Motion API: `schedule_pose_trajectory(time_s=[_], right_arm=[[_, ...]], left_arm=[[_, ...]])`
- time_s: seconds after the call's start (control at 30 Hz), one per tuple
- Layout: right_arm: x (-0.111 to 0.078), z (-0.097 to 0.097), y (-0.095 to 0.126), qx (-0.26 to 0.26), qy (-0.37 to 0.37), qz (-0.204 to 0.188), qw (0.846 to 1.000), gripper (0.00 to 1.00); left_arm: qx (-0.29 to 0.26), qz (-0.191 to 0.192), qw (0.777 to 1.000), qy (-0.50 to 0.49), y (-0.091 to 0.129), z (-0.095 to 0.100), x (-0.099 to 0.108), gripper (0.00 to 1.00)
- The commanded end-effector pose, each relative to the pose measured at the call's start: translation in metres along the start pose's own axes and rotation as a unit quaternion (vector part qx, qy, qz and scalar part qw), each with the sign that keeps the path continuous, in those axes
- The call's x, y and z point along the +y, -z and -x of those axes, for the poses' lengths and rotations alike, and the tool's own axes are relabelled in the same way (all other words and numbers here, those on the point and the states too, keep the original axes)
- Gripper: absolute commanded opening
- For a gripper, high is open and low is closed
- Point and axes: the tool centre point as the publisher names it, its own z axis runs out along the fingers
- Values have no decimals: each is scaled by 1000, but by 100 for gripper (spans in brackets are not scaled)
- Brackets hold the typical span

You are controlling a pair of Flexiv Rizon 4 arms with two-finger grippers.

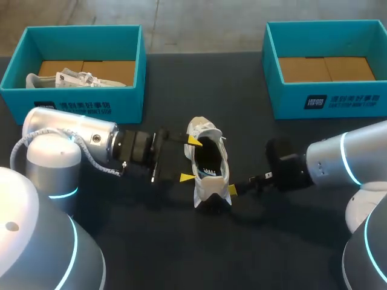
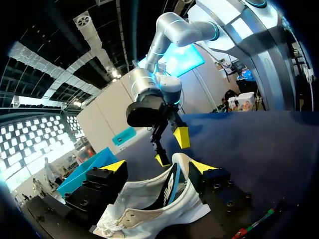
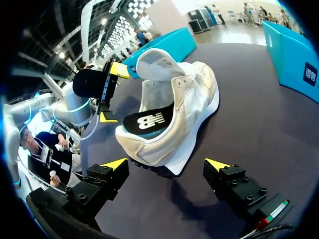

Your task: Take the shoe out of the shoebox, open the shoe tongue, remove and reinsert the insole, then place the shoe into the shoebox

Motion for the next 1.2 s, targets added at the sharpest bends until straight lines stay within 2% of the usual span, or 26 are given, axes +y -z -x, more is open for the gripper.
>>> schedule_pose_trajectory(time_s=[0.03, 0.07, 0.1, 0.13, 0.37, 0.6, 0.8, 1.2], right_arm=[[1, -1, -1, -4, -2, -2, 1000, 100], [1, -1, -1, -3, -2, -2, 1000, 100], [1, 0, -1, -3, -1, -2, 1000, 100], [2, 0, -1, -3, 0, -4, 1000, 100], [4, 2, 13, -11, 12, -24, 1000, 100], [9, 2, 39, -22, 19, -32, 999, 100], [17, 3, 57, -21, 31, -57, 998, 100], [35, 3, 94, -12, 28, -92, 995, 100]], left_arm=[[32, 0, 999, -6, 6, 9, -4, 29], [43, 0, 999, -12, 7, 10, -5, 12], [53, 2, 998, -15, 9, 11, -5, 3], [64, 3, 998, -20, 11, 11, -5, 0], [153, 6, 987, -53, 18, 12, -7, 0], [233, 6, 970, -74, 12, 18, -12, 0], [278, 14, 956, -96, 8, 27, -18, 0], [370, 37, 919, -131, 8, 17, -25, 0]])
